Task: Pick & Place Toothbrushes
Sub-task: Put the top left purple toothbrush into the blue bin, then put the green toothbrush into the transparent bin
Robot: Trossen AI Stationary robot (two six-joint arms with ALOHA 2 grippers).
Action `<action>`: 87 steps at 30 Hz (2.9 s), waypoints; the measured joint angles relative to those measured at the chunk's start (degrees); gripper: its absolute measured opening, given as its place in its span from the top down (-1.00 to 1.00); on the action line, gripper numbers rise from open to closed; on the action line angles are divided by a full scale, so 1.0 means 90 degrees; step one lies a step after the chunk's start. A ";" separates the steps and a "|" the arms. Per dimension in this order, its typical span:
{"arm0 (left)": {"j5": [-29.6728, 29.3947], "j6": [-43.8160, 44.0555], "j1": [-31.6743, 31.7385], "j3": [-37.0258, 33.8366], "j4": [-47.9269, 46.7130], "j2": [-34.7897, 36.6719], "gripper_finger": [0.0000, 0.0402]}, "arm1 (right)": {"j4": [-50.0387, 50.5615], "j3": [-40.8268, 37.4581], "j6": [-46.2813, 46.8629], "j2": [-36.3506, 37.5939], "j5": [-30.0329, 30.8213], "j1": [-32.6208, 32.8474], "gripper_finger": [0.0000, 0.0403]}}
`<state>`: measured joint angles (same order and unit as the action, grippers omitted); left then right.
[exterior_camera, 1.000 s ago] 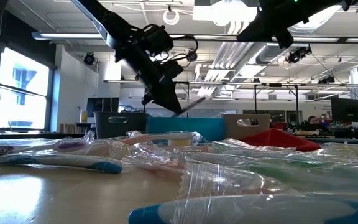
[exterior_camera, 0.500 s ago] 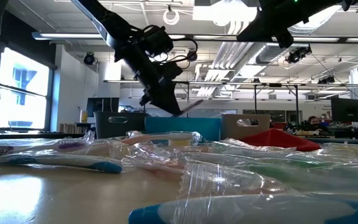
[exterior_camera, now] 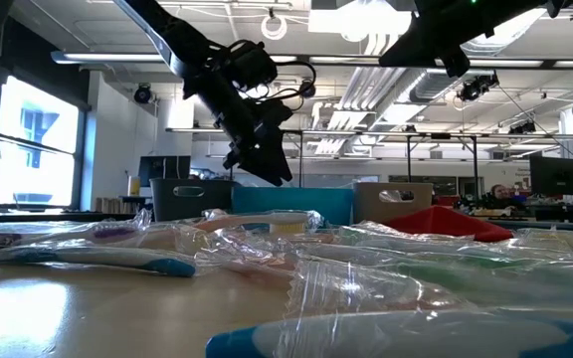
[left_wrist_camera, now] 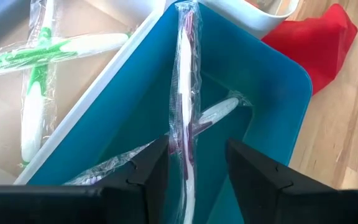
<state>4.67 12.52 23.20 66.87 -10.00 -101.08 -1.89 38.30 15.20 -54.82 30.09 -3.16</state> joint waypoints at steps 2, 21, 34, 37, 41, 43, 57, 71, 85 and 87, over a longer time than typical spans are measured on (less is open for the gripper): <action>0.0000 0.0042 0.0000 0.0000 0.0003 0.0000 0.24 | -0.0002 -0.0001 0.0000 -0.0001 0.0000 0.0000 0.98; 0.0619 -0.0164 -0.0018 0.0808 -0.0960 0.0223 0.80 | 0.0023 0.0000 0.0000 0.0000 -0.0002 -0.0002 0.98; 0.0428 -0.0698 -0.0431 0.1200 -0.2338 0.0875 0.98 | 0.0164 -0.0001 0.0002 0.0000 -0.0022 0.0000 0.98; 0.0440 -0.0696 -0.0518 0.1200 -0.2496 0.1124 0.98 | 0.0160 0.0000 0.0002 0.0001 -0.0022 0.0000 0.98; 0.0445 -0.0684 -0.0585 0.1200 -0.3086 0.1506 0.98 | 0.0146 0.0000 0.0002 -0.0001 -0.0022 0.0000 0.98; 0.0447 -0.0621 -0.0590 0.1200 -0.3546 0.1682 0.98 | 0.0141 -0.0001 0.0002 0.0000 -0.0022 0.0000 0.98; -0.0344 0.0008 -0.1642 0.1009 -0.4708 0.1981 0.98 | 0.0136 0.0000 0.0024 -0.0001 -0.0053 0.0005 0.98; -0.0636 0.2310 -0.3061 -0.0434 -0.3677 0.2076 0.98 | 0.0171 -0.0002 0.0002 0.0001 -0.0061 0.0002 0.98; -0.1275 0.4652 -0.4340 -0.1151 -0.3011 0.2072 0.98 | 0.0289 -0.0002 -0.0015 0.0000 -0.0070 0.0002 0.98; -0.1328 0.4806 -0.4417 -0.1158 -0.3031 0.2072 0.98 | 0.0406 0.0000 -0.0045 0.0000 -0.0070 0.0004 0.98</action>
<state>-7.29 55.78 -16.55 56.45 -37.28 -82.43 1.76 38.30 14.80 -54.82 29.45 -3.13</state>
